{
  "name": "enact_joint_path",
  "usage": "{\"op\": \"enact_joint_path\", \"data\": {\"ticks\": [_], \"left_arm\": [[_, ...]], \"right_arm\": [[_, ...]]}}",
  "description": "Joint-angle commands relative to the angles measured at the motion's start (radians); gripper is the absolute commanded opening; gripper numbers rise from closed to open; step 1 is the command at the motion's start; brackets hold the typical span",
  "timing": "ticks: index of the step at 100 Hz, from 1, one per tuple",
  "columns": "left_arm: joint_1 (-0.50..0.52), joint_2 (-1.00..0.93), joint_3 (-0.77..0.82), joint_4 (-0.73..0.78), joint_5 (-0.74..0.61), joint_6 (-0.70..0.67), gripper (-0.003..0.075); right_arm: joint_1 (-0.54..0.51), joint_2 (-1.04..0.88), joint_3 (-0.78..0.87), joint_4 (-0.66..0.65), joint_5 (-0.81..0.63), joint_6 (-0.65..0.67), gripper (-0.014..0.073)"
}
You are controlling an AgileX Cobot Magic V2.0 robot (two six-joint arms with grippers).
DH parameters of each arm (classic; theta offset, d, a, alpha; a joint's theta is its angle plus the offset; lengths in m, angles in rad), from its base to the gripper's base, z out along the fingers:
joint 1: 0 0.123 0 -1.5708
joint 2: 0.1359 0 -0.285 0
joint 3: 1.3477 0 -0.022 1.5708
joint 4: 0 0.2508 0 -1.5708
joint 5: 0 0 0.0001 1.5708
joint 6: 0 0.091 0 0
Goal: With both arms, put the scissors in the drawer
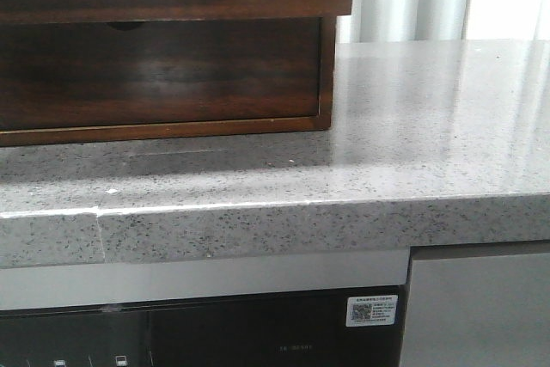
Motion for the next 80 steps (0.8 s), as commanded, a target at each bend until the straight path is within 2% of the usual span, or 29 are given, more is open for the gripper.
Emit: {"op": "enact_joint_path", "data": {"ticks": [1, 17, 41, 80], "left_arm": [[-0.008, 0.013, -0.015, 0.003, -0.043, -0.013, -0.0020], [-0.008, 0.013, -0.013, 0.003, -0.041, -0.013, -0.0020], [-0.008, 0.013, -0.013, 0.003, -0.043, -0.013, -0.0020], [-0.008, 0.013, -0.013, 0.003, -0.052, -0.013, -0.0020]], "right_arm": [[-0.001, -0.065, 0.071, 0.027, -0.119, 0.003, -0.0064], [-0.001, -0.199, 0.234, 0.118, -0.142, 0.003, -0.0064], [-0.001, -0.291, 0.412, 0.122, -0.173, 0.003, -0.0064], [-0.001, -0.293, 0.439, 0.122, -0.205, 0.003, -0.0066]]}}
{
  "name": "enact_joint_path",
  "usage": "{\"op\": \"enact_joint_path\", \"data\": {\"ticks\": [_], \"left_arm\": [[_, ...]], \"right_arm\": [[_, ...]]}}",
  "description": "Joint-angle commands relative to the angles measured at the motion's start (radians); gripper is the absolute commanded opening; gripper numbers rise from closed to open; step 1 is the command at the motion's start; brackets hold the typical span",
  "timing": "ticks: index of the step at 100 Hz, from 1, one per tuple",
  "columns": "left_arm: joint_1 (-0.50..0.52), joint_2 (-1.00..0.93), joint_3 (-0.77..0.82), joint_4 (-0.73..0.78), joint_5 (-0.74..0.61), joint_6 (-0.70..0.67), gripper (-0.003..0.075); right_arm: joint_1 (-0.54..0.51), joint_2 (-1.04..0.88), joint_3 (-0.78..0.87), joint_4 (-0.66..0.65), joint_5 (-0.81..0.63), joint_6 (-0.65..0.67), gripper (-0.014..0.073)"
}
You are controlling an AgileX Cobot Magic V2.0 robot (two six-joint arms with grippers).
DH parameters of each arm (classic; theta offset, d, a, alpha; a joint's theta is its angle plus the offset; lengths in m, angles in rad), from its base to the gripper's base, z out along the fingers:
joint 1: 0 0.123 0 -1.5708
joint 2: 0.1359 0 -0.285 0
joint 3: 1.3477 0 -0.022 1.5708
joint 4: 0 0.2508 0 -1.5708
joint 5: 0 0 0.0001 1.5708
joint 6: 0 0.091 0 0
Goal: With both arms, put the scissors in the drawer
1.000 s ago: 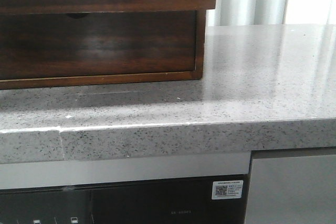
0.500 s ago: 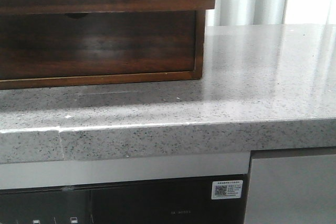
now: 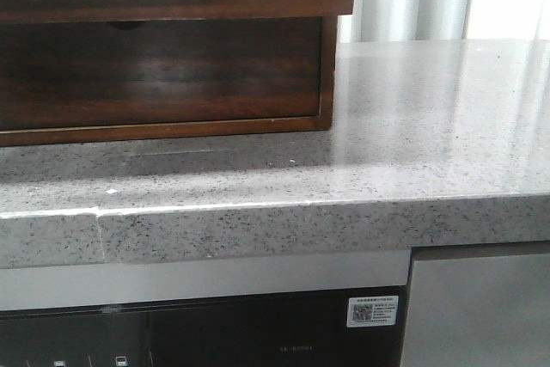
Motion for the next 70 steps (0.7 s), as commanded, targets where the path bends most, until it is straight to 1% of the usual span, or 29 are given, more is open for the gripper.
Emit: {"op": "enact_joint_path", "data": {"ticks": [1, 42, 53, 58, 63, 68, 70], "left_arm": [[-0.008, 0.013, -0.025, 0.003, -0.045, -0.009, -0.0020], [-0.008, 0.013, -0.025, 0.003, -0.045, -0.009, -0.0020], [-0.008, 0.013, -0.025, 0.001, 0.001, -0.009, -0.0020], [-0.008, 0.013, -0.025, -0.031, 0.019, -0.007, -0.0020], [-0.008, 0.013, -0.025, -0.120, 0.024, 0.047, -0.0020], [-0.008, 0.013, -0.025, -0.219, 0.039, 0.188, -0.0020], [-0.005, 0.013, -0.025, -0.268, 0.052, 0.284, -0.0020]], "right_arm": [[-0.001, 0.008, -0.025, 0.008, -0.084, 0.002, -0.0066], [-0.001, 0.008, -0.025, 0.008, -0.084, 0.002, -0.0066], [-0.001, 0.008, -0.025, 0.008, -0.084, 0.002, -0.0066], [-0.001, 0.008, -0.025, 0.008, -0.084, 0.002, -0.0066], [-0.001, 0.008, -0.025, 0.008, -0.084, 0.002, -0.0066], [-0.001, 0.008, -0.025, 0.008, -0.084, 0.002, -0.0066], [-0.001, 0.008, -0.025, 0.008, -0.084, 0.002, -0.0066]]}}
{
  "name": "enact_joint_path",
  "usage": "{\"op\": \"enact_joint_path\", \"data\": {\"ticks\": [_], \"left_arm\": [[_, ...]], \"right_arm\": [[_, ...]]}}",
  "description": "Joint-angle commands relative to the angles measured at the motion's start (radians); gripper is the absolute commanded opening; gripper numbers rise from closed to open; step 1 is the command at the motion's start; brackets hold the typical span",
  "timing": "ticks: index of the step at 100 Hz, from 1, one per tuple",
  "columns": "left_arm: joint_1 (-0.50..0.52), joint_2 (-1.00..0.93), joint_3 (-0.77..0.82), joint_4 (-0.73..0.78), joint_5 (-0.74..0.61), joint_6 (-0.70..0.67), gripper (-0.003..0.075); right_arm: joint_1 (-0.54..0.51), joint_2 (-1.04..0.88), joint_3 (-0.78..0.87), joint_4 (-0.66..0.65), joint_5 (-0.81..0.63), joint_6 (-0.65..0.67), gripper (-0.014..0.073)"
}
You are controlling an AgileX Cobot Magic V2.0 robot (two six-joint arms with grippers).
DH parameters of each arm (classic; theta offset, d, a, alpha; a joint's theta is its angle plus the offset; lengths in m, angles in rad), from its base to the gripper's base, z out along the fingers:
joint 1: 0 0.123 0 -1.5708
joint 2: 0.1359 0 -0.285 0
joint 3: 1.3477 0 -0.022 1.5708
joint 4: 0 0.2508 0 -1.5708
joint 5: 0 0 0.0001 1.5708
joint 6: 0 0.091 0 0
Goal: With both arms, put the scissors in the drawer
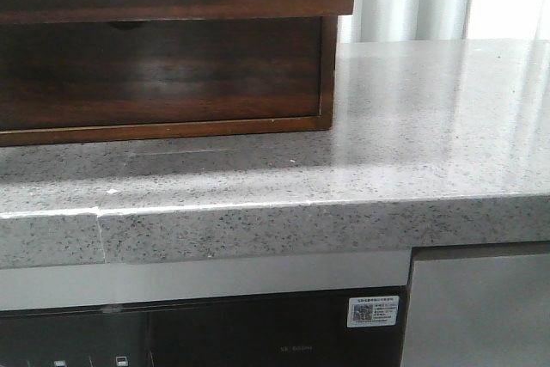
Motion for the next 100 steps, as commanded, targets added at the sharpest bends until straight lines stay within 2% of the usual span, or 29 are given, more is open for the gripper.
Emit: {"op": "enact_joint_path", "data": {"ticks": [1, 12, 16, 20, 32, 46, 58, 67, 82, 100], "left_arm": [[-0.005, 0.013, -0.025, -0.158, -0.005, 0.215, -0.0020], [-0.003, 0.013, -0.025, -0.526, 0.053, 0.511, -0.0020], [-0.003, 0.013, -0.022, -0.591, 0.070, 0.610, -0.0020], [-0.003, 0.013, -0.010, -0.629, 0.065, 0.654, -0.0020], [-0.001, -0.003, 0.061, -0.670, -0.033, 0.673, -0.0020], [0.037, -0.042, 0.162, -0.803, -0.165, 0.690, -0.0020], [0.099, -0.040, 0.192, -0.914, -0.212, 0.798, -0.0020], [0.126, -0.040, 0.195, -0.995, -0.213, 0.897, -0.0020], [0.126, -0.042, 0.195, -1.006, -0.198, 0.898, -0.0020], [0.145, -0.042, 0.197, -1.021, -0.100, 0.898, -0.0020]], "right_arm": [[-0.001, 0.008, -0.027, 0.006, -0.081, 0.001, -0.0066], [-0.001, 0.008, -0.027, 0.006, -0.081, 0.001, -0.0066], [-0.001, 0.008, -0.027, 0.006, -0.081, 0.001, -0.0066], [-0.001, 0.008, -0.027, 0.006, -0.081, 0.001, -0.0066], [-0.001, 0.008, -0.027, 0.006, -0.081, 0.001, -0.0066], [-0.001, 0.008, -0.027, 0.006, -0.081, 0.001, -0.0066], [-0.001, 0.008, -0.027, 0.006, -0.077, 0.001, -0.0066], [-0.001, 0.008, -0.027, 0.006, -0.077, 0.001, -0.0066], [-0.001, 0.008, -0.027, 0.006, -0.077, 0.001, -0.0066], [-0.001, 0.008, -0.027, 0.006, -0.077, 0.001, -0.0066]]}}
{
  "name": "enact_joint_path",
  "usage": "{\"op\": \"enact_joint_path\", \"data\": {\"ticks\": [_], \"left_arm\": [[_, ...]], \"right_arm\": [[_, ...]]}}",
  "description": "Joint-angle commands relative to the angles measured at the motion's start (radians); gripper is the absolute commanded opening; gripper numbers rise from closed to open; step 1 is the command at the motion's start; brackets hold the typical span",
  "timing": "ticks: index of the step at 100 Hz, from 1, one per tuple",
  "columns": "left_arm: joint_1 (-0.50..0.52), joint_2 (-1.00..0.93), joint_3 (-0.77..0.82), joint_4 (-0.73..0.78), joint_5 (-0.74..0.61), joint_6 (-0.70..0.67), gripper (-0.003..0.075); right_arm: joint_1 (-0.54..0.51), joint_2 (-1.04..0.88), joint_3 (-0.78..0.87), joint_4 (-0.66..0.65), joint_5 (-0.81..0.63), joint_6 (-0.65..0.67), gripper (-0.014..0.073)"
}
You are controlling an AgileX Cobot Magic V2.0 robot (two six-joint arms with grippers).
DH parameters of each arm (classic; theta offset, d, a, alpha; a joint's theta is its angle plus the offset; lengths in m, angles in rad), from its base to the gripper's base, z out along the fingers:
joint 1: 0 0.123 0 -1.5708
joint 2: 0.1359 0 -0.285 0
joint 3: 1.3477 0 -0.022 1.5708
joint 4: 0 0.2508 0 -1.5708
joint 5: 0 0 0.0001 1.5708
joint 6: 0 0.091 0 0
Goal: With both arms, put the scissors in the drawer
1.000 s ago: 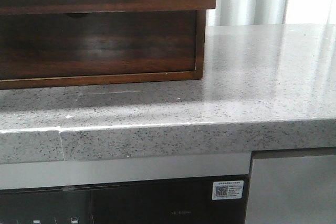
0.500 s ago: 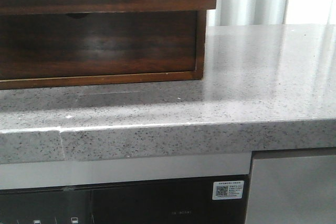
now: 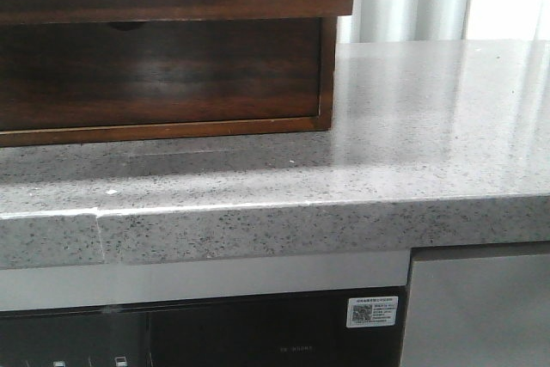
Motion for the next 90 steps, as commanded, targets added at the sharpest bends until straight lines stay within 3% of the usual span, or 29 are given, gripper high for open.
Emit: {"op": "enact_joint_path", "data": {"ticks": [1, 22, 42, 90], "left_arm": [[0.018, -0.035, 0.021, -0.014, -0.022, 0.005, -0.0020], [0.054, -0.035, 0.021, -0.013, 0.080, -0.028, -0.0020], [0.054, -0.035, 0.021, 0.059, 0.247, -0.193, -0.0020], [0.054, -0.035, 0.019, 0.026, 0.250, -0.196, -0.0020]], "right_arm": [[-0.001, 0.008, -0.027, 0.006, -0.077, 0.001, -0.0066], [-0.001, 0.008, -0.027, 0.006, -0.077, 0.001, -0.0066], [-0.001, 0.008, -0.027, 0.006, -0.077, 0.001, -0.0066], [-0.001, 0.008, -0.027, 0.006, -0.077, 0.001, -0.0066]]}}
